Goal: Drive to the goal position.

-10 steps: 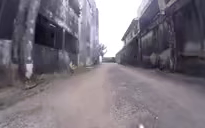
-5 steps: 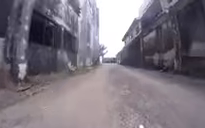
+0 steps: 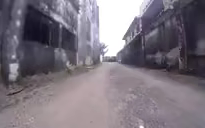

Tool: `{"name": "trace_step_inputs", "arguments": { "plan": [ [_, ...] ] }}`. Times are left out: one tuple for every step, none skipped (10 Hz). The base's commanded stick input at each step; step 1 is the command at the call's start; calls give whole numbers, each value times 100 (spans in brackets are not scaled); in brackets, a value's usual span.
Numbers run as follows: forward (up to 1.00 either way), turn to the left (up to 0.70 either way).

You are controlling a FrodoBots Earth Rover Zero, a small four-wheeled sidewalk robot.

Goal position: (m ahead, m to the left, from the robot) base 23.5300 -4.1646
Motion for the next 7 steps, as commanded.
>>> {"name": "trace_step_inputs", "arguments": {
  "plan": [
    [50,0],
    [50,0],
    [50,0],
    [50,0],
    [50,0],
    [50,0],
    [50,0]
  ]
}}
